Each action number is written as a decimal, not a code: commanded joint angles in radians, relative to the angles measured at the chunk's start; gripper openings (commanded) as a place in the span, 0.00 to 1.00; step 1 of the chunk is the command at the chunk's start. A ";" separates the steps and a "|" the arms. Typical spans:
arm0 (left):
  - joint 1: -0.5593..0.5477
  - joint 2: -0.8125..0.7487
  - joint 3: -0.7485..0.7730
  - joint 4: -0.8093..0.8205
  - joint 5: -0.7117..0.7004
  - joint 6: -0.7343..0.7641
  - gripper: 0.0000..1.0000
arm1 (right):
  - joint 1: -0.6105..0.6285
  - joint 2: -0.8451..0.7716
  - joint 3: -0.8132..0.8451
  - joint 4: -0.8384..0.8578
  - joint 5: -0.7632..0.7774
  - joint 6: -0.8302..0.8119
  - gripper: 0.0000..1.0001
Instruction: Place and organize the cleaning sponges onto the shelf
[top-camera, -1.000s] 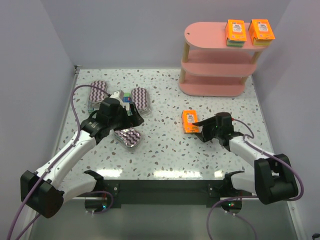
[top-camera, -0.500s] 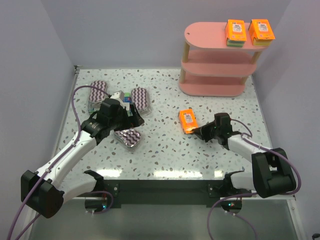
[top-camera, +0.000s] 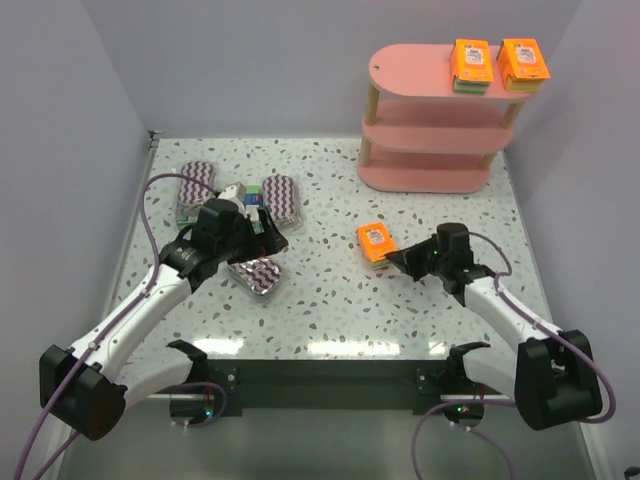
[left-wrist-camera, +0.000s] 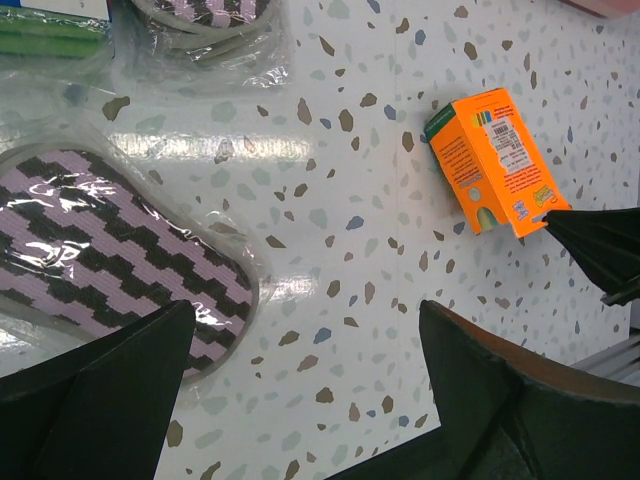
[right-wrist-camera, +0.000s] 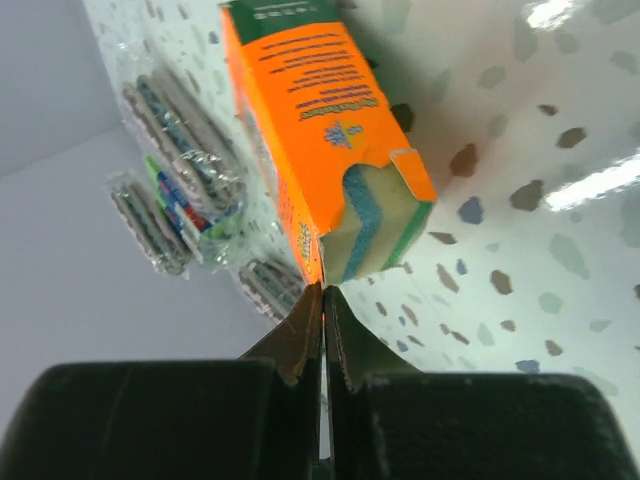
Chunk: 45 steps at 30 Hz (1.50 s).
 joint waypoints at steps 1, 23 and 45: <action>0.006 -0.010 0.013 0.034 -0.014 -0.008 1.00 | -0.005 -0.082 0.101 -0.058 -0.074 -0.013 0.00; 0.012 -0.020 0.038 0.020 -0.028 -0.003 1.00 | -0.022 0.182 0.928 0.299 -0.136 0.230 0.00; 0.013 -0.115 0.004 -0.027 -0.045 -0.017 1.00 | -0.106 0.354 1.000 0.212 0.182 0.082 0.00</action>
